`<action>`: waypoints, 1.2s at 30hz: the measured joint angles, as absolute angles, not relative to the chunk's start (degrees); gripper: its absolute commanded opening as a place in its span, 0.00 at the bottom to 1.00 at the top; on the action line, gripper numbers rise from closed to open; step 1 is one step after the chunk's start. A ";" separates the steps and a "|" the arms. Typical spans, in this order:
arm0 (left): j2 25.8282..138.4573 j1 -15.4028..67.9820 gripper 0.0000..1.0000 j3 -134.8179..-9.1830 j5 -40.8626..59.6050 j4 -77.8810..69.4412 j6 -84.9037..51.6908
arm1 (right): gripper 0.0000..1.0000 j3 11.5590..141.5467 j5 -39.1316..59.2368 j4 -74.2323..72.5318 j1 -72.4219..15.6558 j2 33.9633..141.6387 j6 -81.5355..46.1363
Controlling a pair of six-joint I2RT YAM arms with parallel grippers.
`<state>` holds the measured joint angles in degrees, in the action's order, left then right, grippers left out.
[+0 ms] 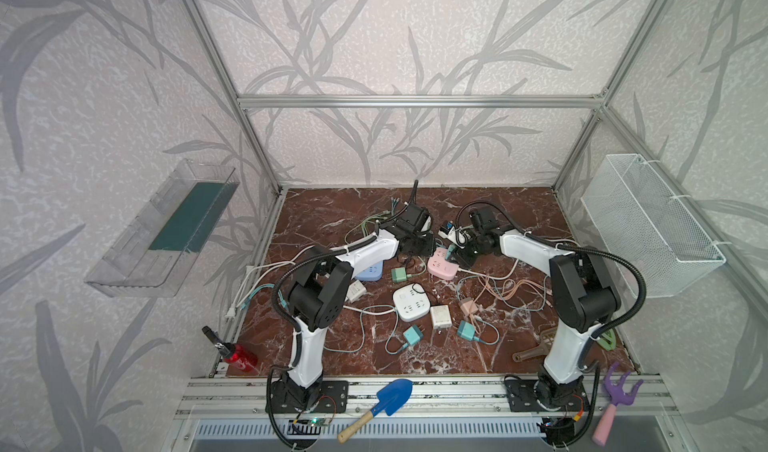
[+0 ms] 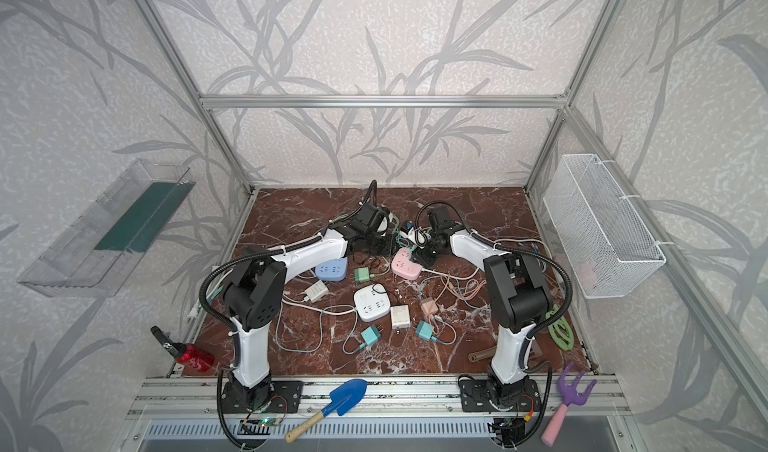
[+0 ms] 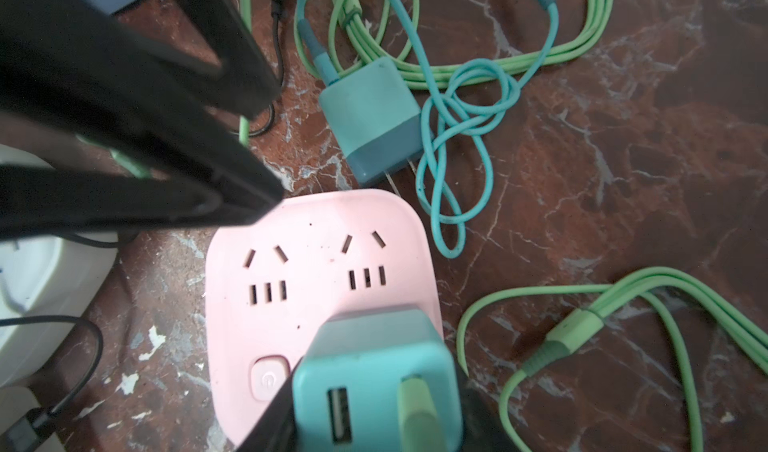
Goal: Pull the plug off the socket
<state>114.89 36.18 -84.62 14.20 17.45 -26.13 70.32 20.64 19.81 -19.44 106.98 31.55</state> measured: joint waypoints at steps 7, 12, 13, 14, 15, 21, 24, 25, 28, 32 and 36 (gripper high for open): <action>117.71 36.38 0.34 -84.68 16.25 17.87 -26.79 | 0.38 70.35 20.97 19.81 -19.44 107.02 31.55; 118.83 36.40 0.32 -84.68 16.60 18.52 -26.83 | 0.38 70.37 21.06 19.81 -19.44 107.02 31.55; 118.87 36.38 0.32 -84.71 16.60 18.65 -26.83 | 0.38 70.37 21.06 19.81 -19.44 107.02 31.55; 118.96 36.38 0.32 -84.82 16.58 18.87 -26.83 | 0.37 70.37 21.08 19.81 -19.44 107.02 31.53; 119.11 36.40 0.32 -84.93 16.56 18.92 -26.83 | 0.37 70.37 21.08 19.81 -19.44 107.02 31.53; 119.79 36.38 0.32 -85.14 16.43 19.29 -27.07 | 0.36 70.37 21.12 19.81 -19.44 107.02 31.18; 119.92 36.40 0.32 -85.27 16.43 19.33 -27.11 | 0.36 70.37 21.32 19.77 -19.44 107.02 30.70; 120.01 36.45 0.32 -85.36 16.43 19.33 -27.11 | 0.36 70.37 21.45 19.77 -19.44 107.02 30.44; 120.40 36.49 0.32 -86.17 16.19 19.88 -27.11 | 0.36 70.37 21.96 19.62 -19.44 107.02 29.52; 121.19 36.77 0.32 -87.90 15.18 21.04 -27.07 | 0.36 70.37 22.68 19.35 -19.42 107.02 27.97; 121.30 36.75 0.32 -88.18 14.63 21.34 -27.07 | 0.36 70.37 23.00 19.03 -19.42 107.00 26.89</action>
<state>121.30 36.75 -88.18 14.63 21.34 -27.07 70.37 23.00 19.03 -19.42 107.00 26.89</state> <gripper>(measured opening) 0.322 0.442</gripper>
